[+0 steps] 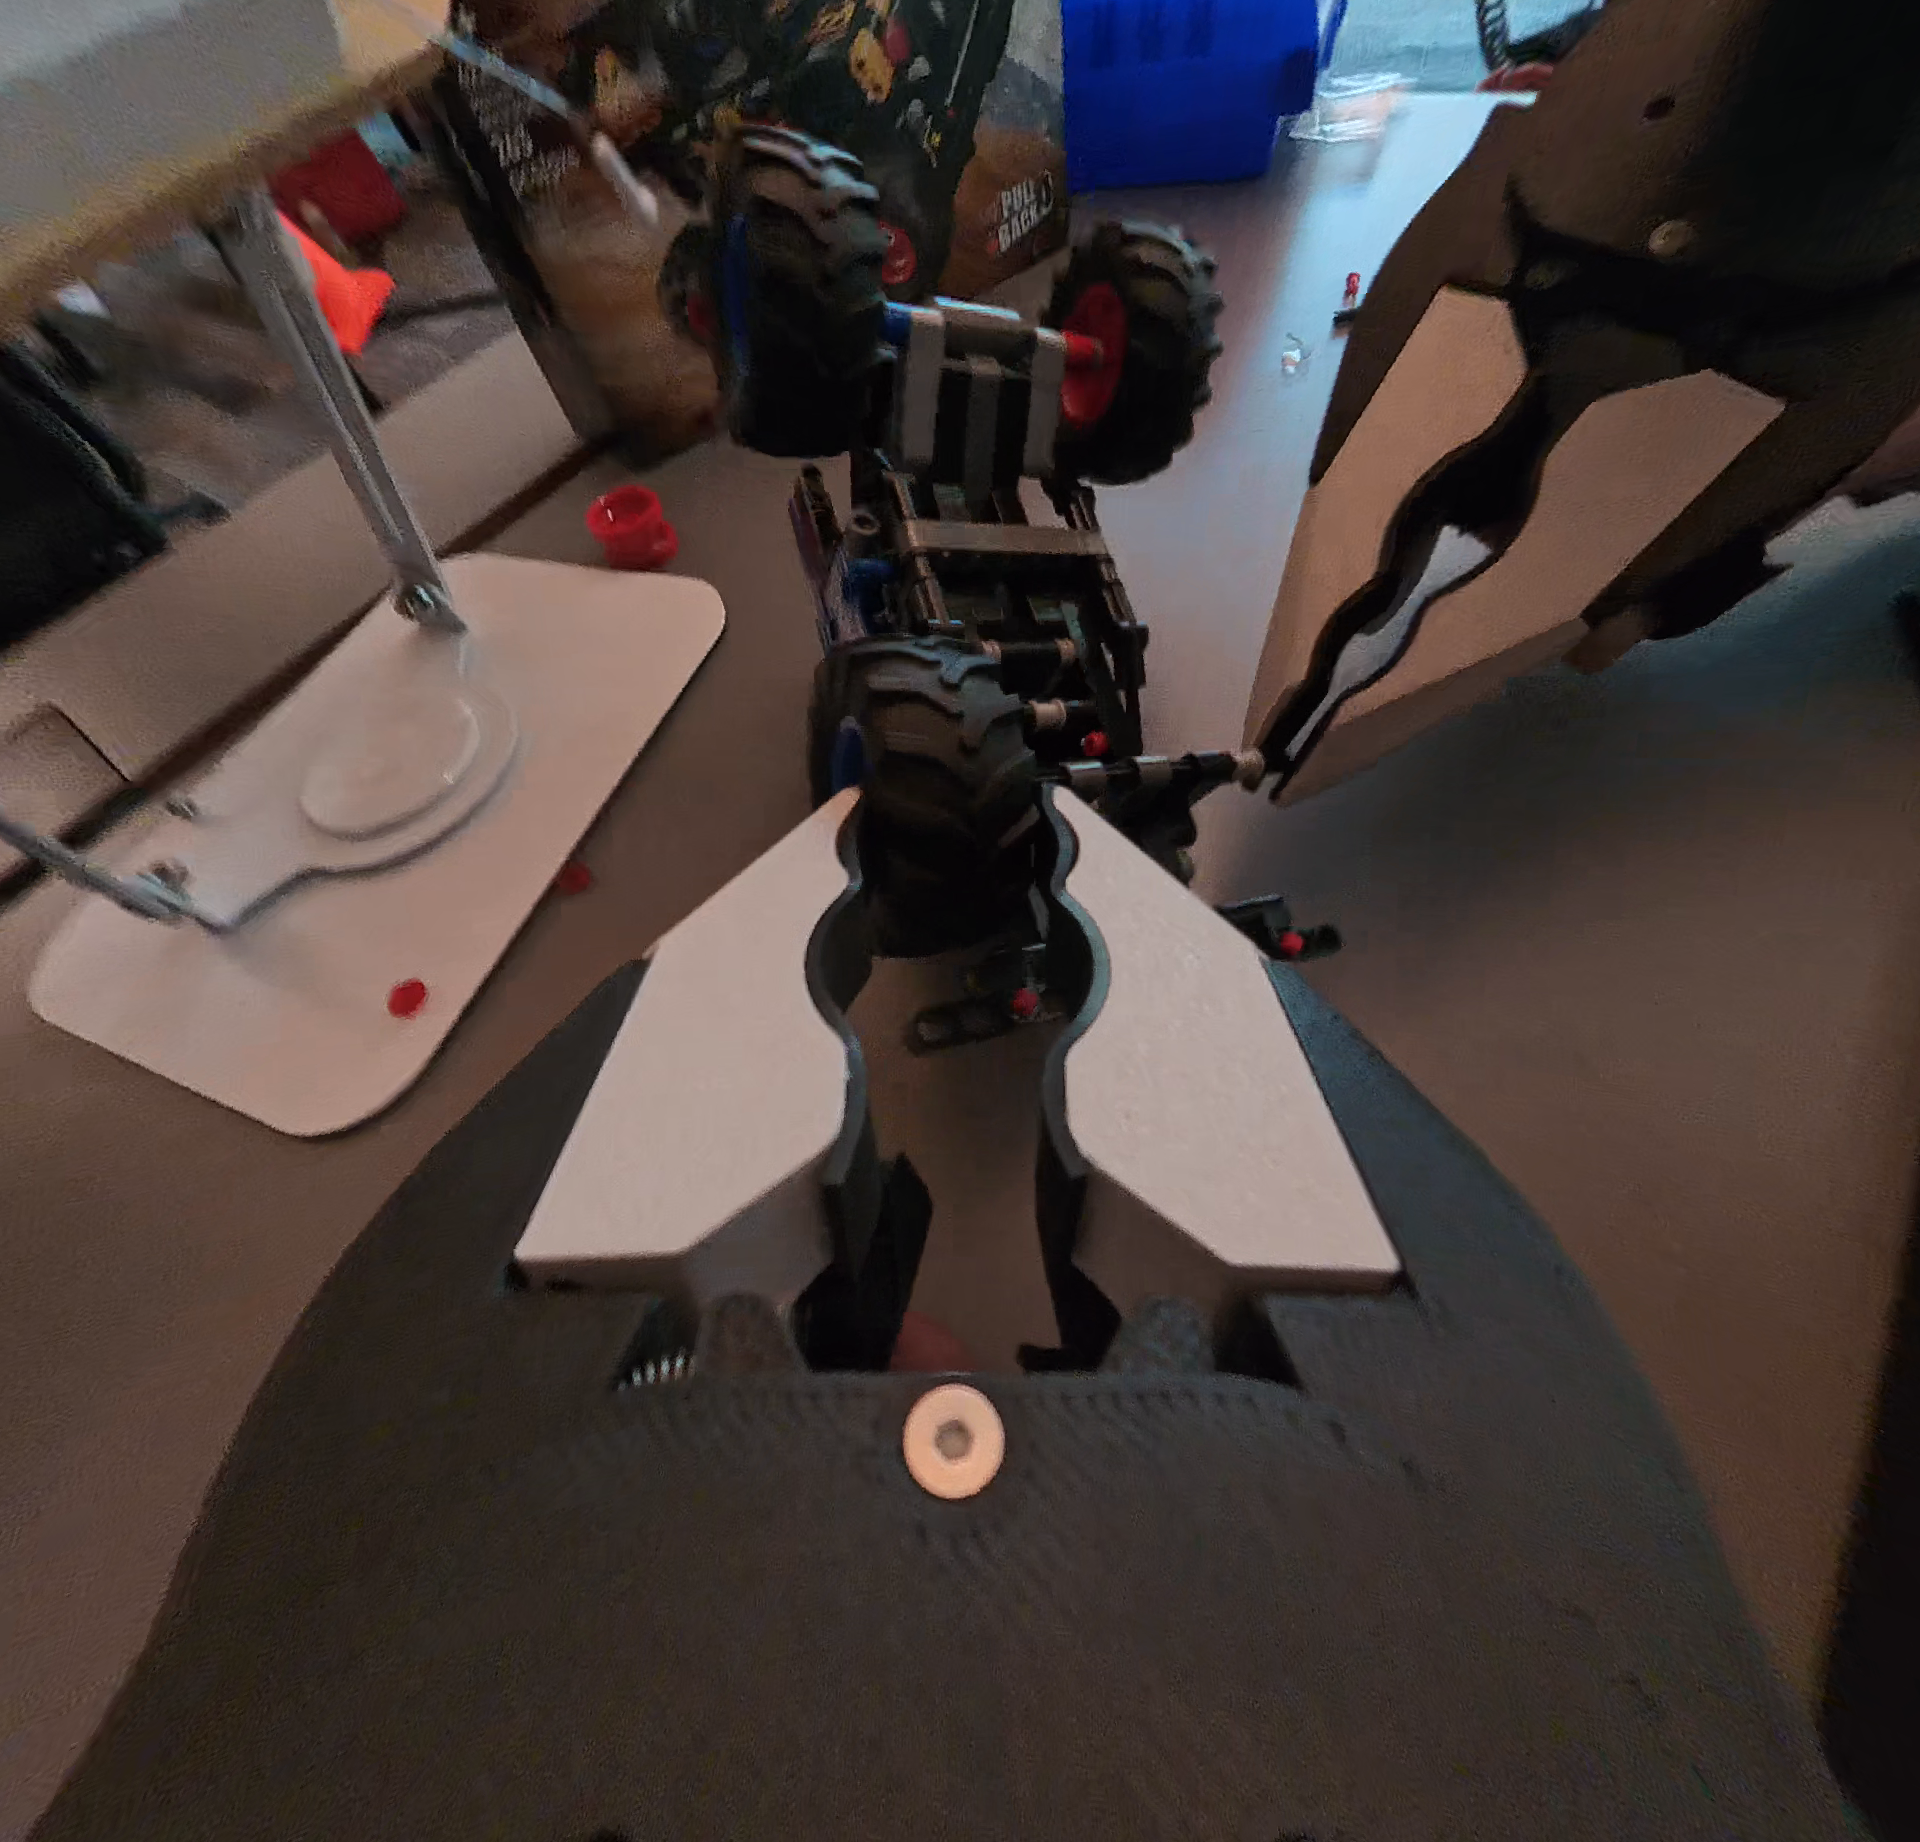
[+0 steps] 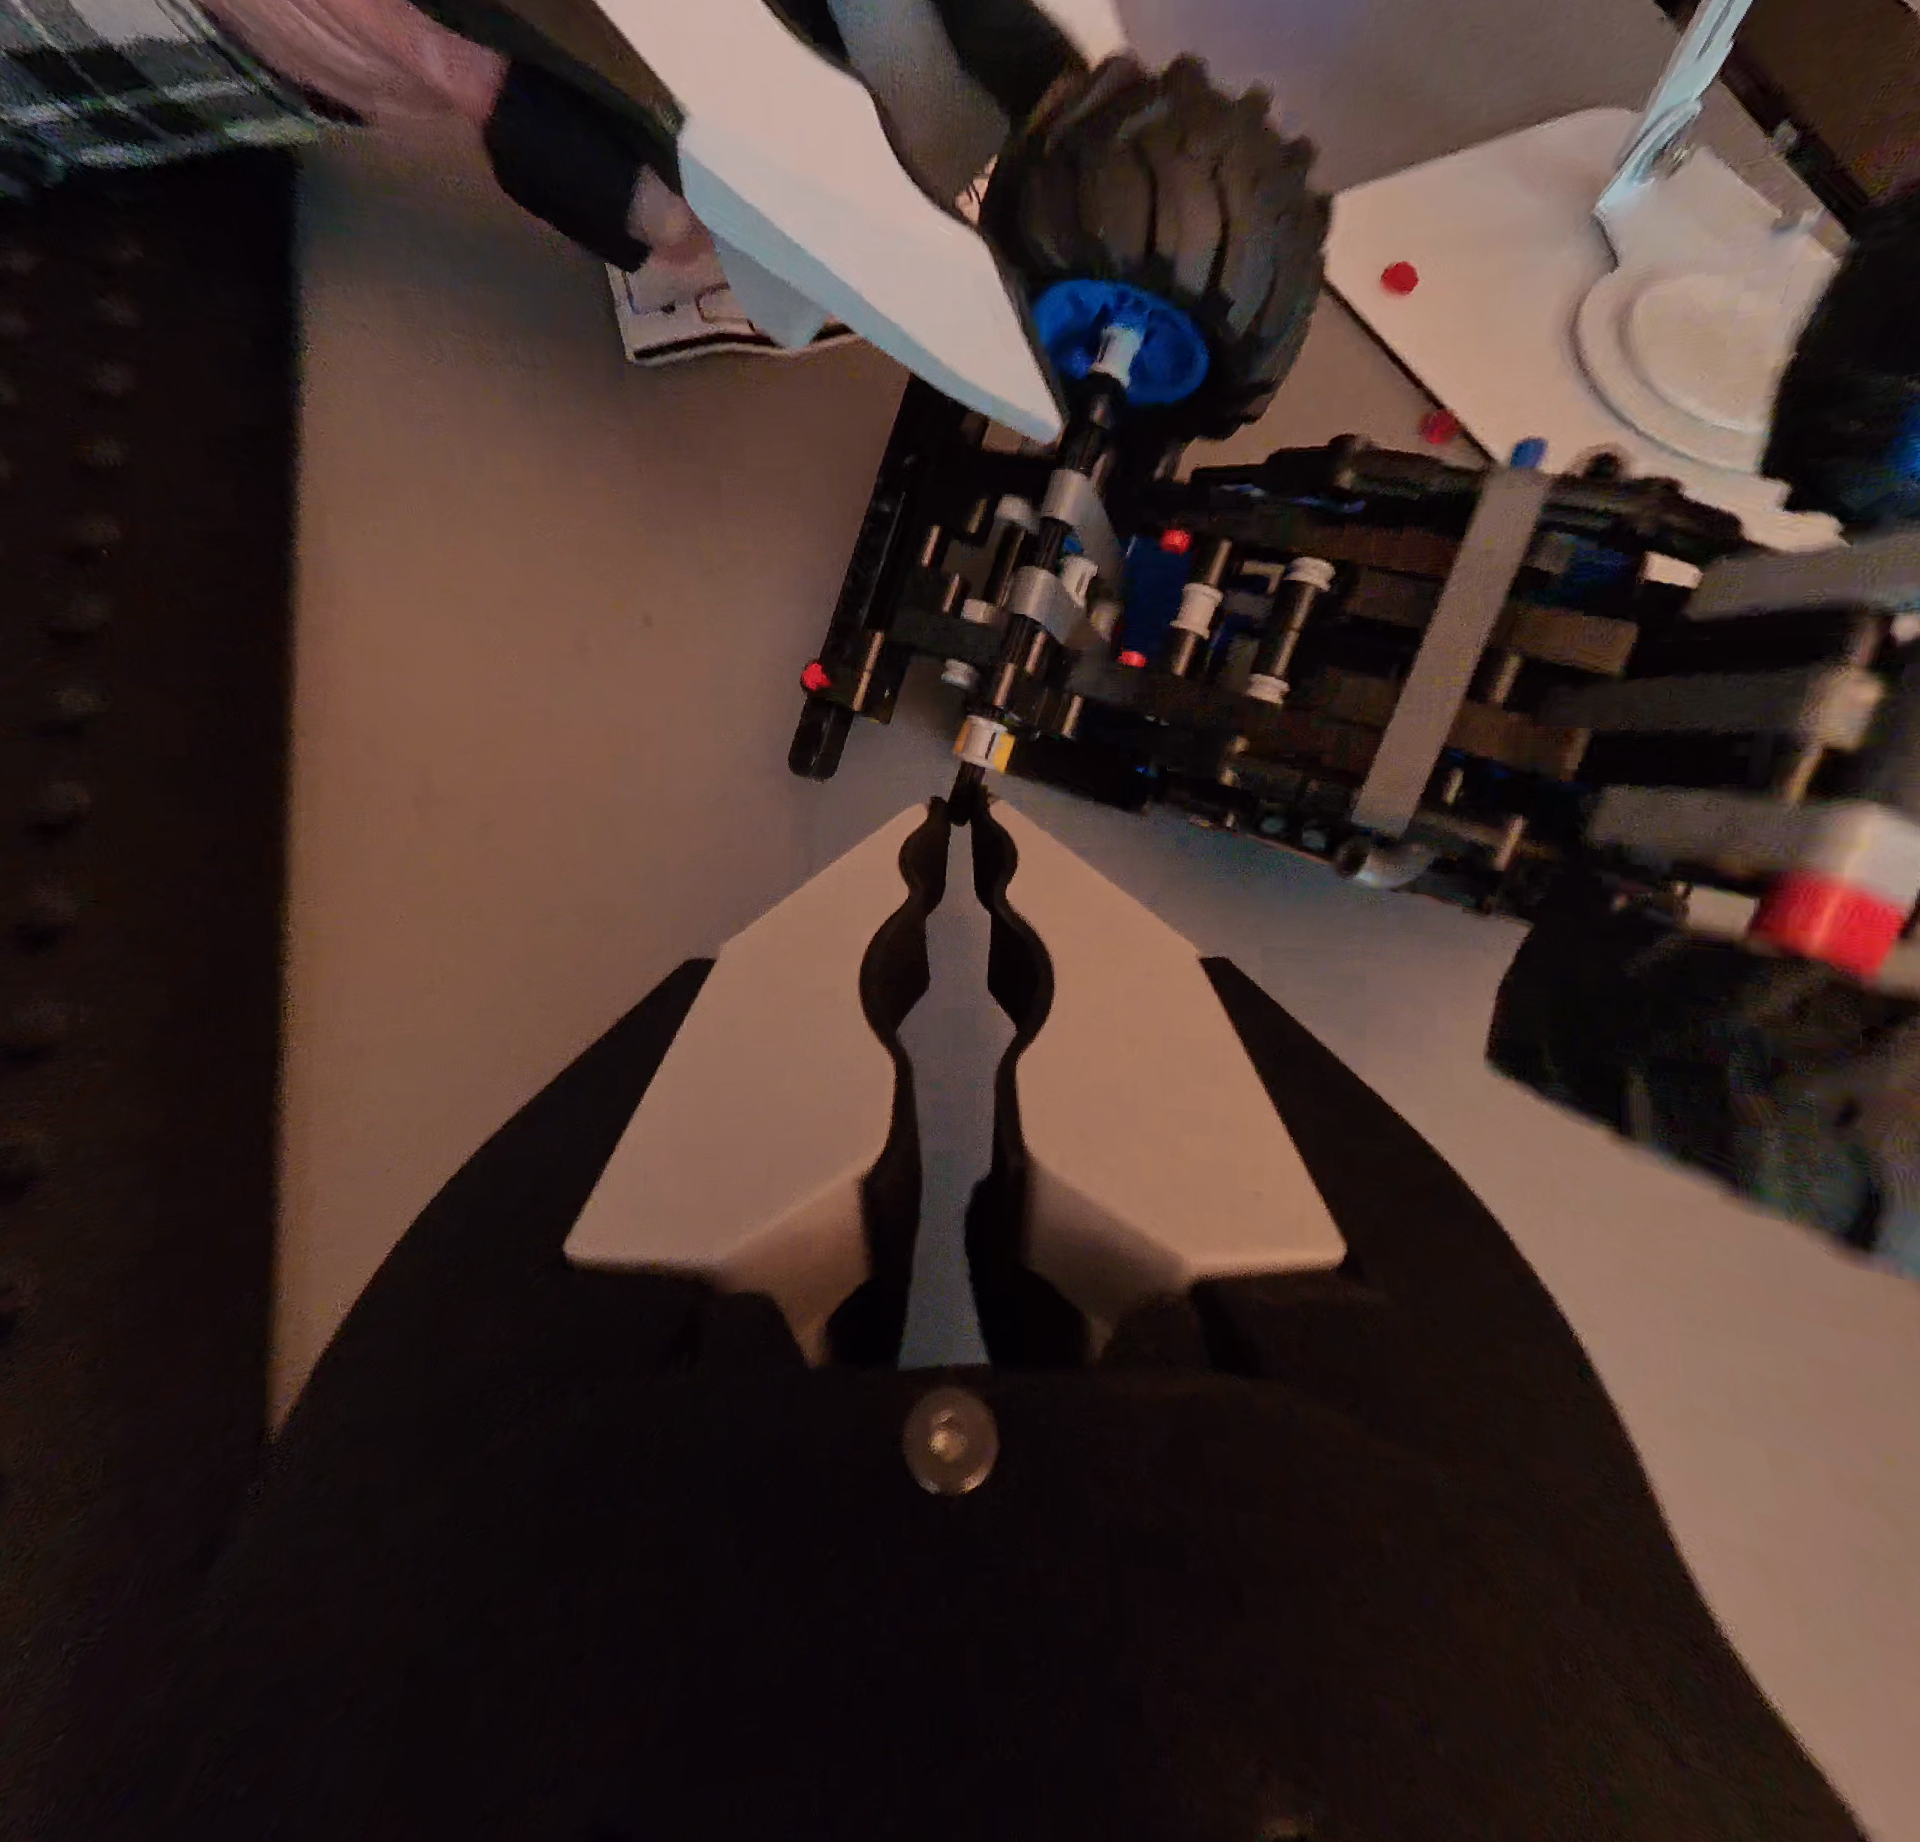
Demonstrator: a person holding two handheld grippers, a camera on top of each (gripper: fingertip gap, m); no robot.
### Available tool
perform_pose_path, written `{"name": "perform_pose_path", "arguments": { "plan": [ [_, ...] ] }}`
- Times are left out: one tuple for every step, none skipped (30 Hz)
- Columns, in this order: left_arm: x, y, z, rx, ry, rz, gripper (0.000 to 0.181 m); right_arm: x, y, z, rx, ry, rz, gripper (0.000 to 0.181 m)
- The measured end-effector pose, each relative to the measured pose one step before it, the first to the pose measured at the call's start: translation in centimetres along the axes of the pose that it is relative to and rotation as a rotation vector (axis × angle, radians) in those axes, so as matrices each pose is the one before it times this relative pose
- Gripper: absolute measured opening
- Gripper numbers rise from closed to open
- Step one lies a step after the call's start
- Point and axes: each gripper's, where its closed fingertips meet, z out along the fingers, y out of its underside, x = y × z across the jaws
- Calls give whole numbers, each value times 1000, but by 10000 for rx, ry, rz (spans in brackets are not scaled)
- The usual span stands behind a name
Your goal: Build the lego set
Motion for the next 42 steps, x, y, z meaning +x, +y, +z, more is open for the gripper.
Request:
{"name": "perform_pose_path", "arguments": {
  "plan": [
    [268,-608,117,43,-157,479,29,-19,348,146,-223,128,-55,2],
    [419,-631,91,1,-48,542,30,39,356,138,-232,145,-52,2],
    [370,-512,121,-82,-78,585,30,42,358,179,-175,115,12,2],
    [315,-424,181,-135,-108,579,30,55,279,214,-107,104,60,2],
    [349,-508,175,-60,-72,520,30,65,225,200,-91,103,47,2],
    [384,-565,162,-4,-52,559,31,-30,184,184,-81,56,31,2],
    [334,-453,196,-83,-134,702,30,-89,157,236,-61,48,56,2],
    [384,-303,177,-168,-80,635,29,-100,202,214,-80,28,25,2],
    [265,-176,105,-161,-52,430,29,39,187,11,-95,57,-37,2],
    [181,-292,-4,26,-25,182,29,7,139,-166,-49,-49,63,2],
    [231,-115,-6,7,5,80,29,-98,182,-181,-24,-181,229,4],
    [247,-2,15,-14,-43,114,29,-168,242,-174,-24,-214,219,7],
    [316,-74,3,55,-37,41,30,-151,297,-202,-65,-124,130,8],
    [201,-219,-96,164,-121,5,30,-76,200,-195,-22,15,2,4],
    [146,-74,-106,84,-161,37,30,-24,124,-99,23,89,-116,1],
    [212,-145,-94,103,-109,-34,33,-1,56,9,54,48,-68,1],
    [282,-162,-90,88,-68,-58,37,-7,19,15,10,-11,-33,1],
    [194,-108,-127,48,-150,87,39,17,17,6,-17,4,-70,1],
    [-8,-5,-194,-39,-261,201,41,-7,17,26,16,-3,-34,1],
    [-117,-108,-331,54,-288,170,41,-15,-3,14,27,-24,22,1],
    [-145,-196,-461,174,-220,45,39,-4,8,-16,14,-21,11,1],
    [-126,-127,-523,197,-117,-55,39,-6,4,-9,4,1,-24,1],
    [-322,134,-465,75,-110,-177,43,-3,12,12,-2,30,-39,1],
    [-653,338,-374,26,-168,-330,48,13,12,5,-7,21,-21,1],
    [-841,503,-237,-33,-93,-550,53,-10,12,8,-8,-7,3,1],
    [-664,492,-30,-65,227,-874,57,-4,6,15,-6,-15,8,1],
    [-453,338,136,-30,480,-1111,63,-2,6,11,-4,-6,-7,1],
    [-203,225,249,-52,643,-1223,68,-7,0,0,-3,5,-8,1],
    [16,178,329,-96,721,-1161,71,3,1,14,-2,6,-3,1],
    [363,65,359,-67,840,-928,71,-6,-1,-3,1,12,-12,1],
    [367,5,354,-21,690,-665,68,6,5,5,3,17,-20,1],
    [308,69,386,-46,514,-482,68,-9,1,6,2,19,-22,1],
    [386,349,424,-199,443,-284,63,7,-7,0,3,27,-29,1],
    [276,378,418,-153,205,-33,58,3,8,-1,1,33,-30,1],
    [-35,167,333,15,-153,113,57,3,2,5,2,29,-21,1],
    [32,91,214,37,-180,175,56,7,11,-3,4,19,-7,1],
    [132,-74,81,82,-88,169,56,0,-1,-8,3,27,-20,1],
    [132,-62,17,28,-41,142,56,-5,4,-1,-1,37,-51,1],
    [94,-65,46,35,-61,170,56,-6,7,1,-7,29,-49,1],
    [159,-109,46,49,-55,162,55,-19,6,-17,-3,28,-52,1],
    [340,-140,82,46,1,210,55,-39,25,-21,-8,15,-53,1],
    [412,-180,92,22,-10,347,55,-87,18,-36,2,-12,-42,1]
  ]
}}
